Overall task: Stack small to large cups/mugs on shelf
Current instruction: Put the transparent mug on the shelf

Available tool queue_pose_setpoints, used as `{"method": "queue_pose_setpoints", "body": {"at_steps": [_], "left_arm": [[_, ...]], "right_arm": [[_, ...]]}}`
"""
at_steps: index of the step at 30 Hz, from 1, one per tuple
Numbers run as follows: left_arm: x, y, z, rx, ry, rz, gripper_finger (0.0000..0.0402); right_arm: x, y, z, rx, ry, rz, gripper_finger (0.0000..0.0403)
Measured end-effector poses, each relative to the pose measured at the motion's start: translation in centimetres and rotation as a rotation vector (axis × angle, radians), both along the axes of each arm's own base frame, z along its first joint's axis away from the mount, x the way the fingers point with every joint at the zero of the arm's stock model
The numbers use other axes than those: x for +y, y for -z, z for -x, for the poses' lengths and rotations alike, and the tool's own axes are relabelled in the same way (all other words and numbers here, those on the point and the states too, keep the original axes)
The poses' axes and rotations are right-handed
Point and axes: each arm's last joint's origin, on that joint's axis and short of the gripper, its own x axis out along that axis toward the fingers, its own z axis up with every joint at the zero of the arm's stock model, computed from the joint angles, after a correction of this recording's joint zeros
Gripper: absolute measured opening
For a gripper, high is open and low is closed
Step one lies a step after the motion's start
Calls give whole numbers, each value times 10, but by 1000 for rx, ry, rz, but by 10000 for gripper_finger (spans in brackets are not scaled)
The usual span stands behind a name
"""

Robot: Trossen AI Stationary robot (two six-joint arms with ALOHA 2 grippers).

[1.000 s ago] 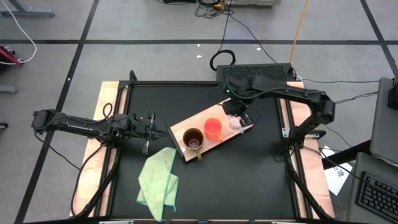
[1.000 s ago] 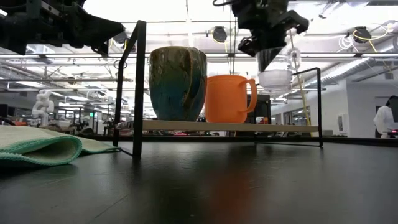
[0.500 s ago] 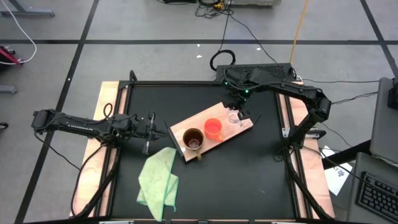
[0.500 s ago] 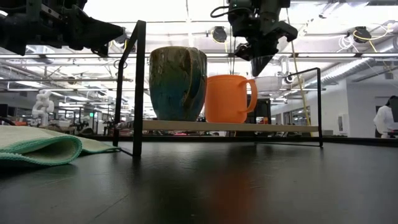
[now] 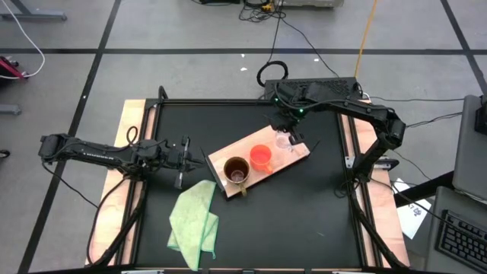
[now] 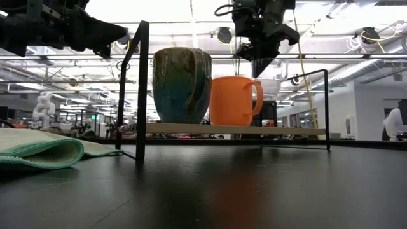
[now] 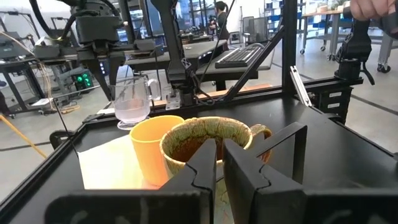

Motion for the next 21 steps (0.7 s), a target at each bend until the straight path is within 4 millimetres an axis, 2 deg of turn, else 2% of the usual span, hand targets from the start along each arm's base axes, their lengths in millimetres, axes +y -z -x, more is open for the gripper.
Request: {"method": "queue_pose_setpoints", "body": {"at_steps": [8,21], "left_arm": [[0,0,0,-2,0,-10,31],[0,0,0,2,0,-11,31]], "right_arm": [[-9,2,1,-1,19,4,0],[-14,15,-9,12,41,-18,0]]}}
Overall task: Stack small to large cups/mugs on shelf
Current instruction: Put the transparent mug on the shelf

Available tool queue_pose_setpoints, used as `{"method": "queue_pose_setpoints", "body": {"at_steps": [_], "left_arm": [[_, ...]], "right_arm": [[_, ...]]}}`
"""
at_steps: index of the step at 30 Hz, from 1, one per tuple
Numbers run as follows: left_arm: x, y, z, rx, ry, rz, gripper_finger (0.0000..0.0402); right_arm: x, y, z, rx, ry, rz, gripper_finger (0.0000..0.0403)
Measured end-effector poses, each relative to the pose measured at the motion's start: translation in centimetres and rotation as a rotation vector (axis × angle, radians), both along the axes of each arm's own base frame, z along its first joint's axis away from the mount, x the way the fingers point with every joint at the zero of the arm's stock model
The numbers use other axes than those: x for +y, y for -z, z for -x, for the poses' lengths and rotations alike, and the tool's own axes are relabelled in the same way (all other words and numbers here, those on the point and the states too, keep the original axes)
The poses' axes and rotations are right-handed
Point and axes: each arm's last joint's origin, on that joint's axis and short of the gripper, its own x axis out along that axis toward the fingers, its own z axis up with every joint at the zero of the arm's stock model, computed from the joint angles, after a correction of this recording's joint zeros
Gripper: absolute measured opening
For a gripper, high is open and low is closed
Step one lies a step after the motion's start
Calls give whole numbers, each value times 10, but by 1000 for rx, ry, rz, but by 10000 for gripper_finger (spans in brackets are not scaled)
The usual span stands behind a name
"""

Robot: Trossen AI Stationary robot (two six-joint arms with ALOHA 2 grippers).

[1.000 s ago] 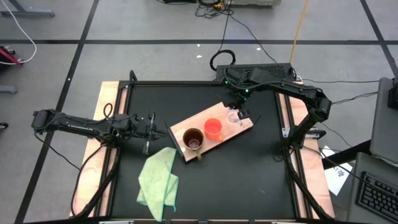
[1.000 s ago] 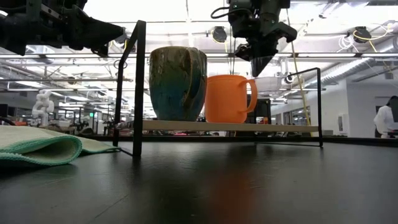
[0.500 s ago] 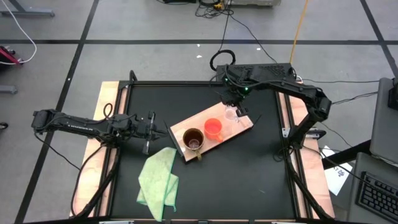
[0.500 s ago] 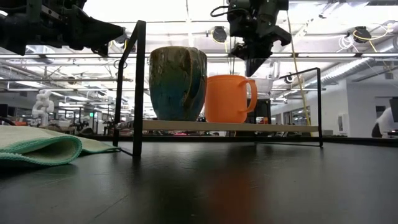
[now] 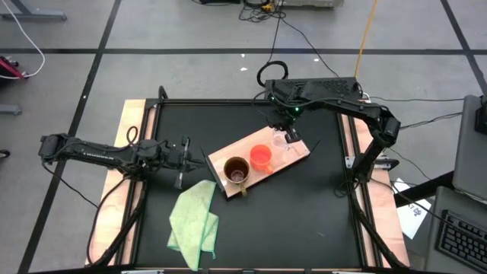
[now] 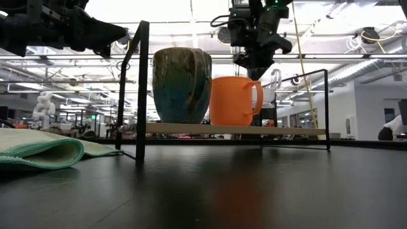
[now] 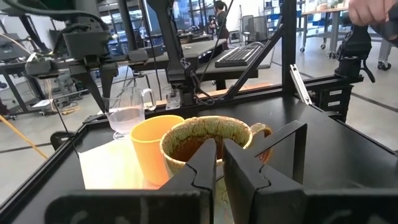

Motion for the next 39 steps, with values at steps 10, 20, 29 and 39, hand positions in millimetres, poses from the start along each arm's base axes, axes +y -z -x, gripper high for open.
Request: {"method": "queue_pose_setpoints", "body": {"at_steps": [10,20,29,39], "left_arm": [[0,0,0,4,-2,0,31],[0,0,0,4,-4,-1,31],[0,0,0,4,-4,-1,31],[0,0,0,4,-3,-1,31]], "right_arm": [[1,4,-1,5,69,-28,0],[2,25,0,29,69,-39,0],[4,40,5,69,36,-49,0],[4,54,5,54,-13,-30,0]]}}
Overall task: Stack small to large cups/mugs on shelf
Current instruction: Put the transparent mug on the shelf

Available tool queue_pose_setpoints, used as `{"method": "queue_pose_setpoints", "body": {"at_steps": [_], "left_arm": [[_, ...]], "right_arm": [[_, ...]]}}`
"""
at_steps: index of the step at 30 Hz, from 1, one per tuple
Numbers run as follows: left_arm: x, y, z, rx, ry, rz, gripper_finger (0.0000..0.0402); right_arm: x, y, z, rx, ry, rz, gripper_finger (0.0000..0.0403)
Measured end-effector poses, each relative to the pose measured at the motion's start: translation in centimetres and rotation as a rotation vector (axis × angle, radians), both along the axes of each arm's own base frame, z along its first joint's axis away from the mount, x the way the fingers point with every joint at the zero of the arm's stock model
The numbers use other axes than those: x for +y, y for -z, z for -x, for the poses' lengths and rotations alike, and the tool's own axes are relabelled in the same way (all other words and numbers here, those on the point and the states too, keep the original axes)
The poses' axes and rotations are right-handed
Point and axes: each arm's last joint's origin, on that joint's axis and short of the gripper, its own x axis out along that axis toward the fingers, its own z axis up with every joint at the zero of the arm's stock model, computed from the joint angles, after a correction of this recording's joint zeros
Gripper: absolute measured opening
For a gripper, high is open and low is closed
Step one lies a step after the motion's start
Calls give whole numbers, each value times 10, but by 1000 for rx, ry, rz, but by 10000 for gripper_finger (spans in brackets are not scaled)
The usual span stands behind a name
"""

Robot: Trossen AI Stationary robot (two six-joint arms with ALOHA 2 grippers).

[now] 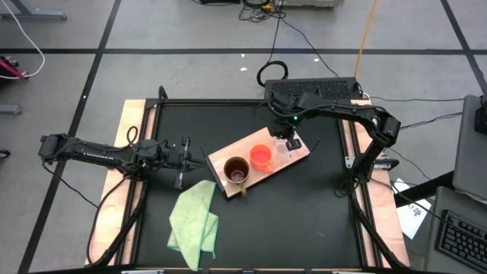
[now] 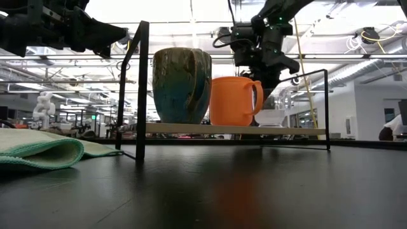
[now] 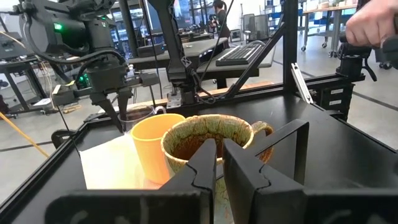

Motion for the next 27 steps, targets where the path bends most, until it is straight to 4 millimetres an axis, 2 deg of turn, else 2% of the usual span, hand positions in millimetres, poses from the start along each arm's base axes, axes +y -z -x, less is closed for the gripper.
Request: {"method": "queue_pose_setpoints", "body": {"at_steps": [27], "left_arm": [[0,0,0,3,0,23,31]], "right_arm": [[1,5,0,-38,-76,-15,1]]}}
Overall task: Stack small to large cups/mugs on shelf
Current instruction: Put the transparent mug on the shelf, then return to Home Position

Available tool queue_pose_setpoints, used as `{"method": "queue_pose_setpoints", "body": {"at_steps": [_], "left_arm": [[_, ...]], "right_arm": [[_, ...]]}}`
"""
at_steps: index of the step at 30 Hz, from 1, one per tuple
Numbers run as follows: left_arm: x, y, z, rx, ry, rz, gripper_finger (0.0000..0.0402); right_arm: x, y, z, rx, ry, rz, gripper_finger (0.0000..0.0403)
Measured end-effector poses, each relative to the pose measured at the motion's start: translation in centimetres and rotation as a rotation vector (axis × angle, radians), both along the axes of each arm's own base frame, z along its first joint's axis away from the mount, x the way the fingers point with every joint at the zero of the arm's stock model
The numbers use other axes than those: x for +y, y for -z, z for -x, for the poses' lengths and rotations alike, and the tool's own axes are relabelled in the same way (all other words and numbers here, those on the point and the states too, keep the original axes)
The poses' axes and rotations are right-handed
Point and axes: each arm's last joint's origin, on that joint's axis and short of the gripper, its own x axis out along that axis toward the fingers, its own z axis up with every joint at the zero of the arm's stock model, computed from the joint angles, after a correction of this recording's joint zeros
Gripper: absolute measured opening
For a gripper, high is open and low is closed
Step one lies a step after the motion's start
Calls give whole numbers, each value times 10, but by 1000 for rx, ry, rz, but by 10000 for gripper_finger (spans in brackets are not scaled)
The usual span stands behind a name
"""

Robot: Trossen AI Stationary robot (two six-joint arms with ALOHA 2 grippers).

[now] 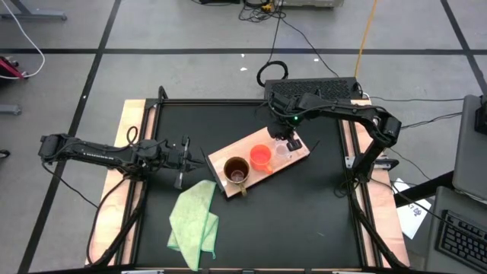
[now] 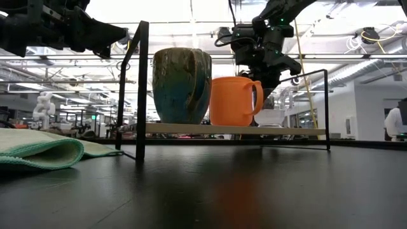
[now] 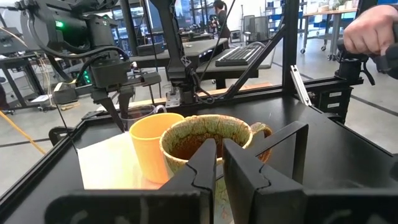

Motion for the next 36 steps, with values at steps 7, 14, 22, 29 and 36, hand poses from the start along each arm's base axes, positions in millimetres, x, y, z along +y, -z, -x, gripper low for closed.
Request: {"method": "queue_pose_setpoints", "body": {"at_steps": [7,14,22,29,36], "left_arm": [[0,0,0,0,0,0,31],[0,0,0,0,0,4,31],[0,0,0,0,0,4,31],[0,0,0,0,0,4,31],[0,0,0,0,1,4,31]], "right_arm": [[-1,3,-1,3,21,-6,28],[-1,2,-1,-2,30,-6,65],[-1,2,-2,-11,41,-6,106],[0,-5,0,-32,47,1,133],[6,-34,12,-124,69,35,146]]}}
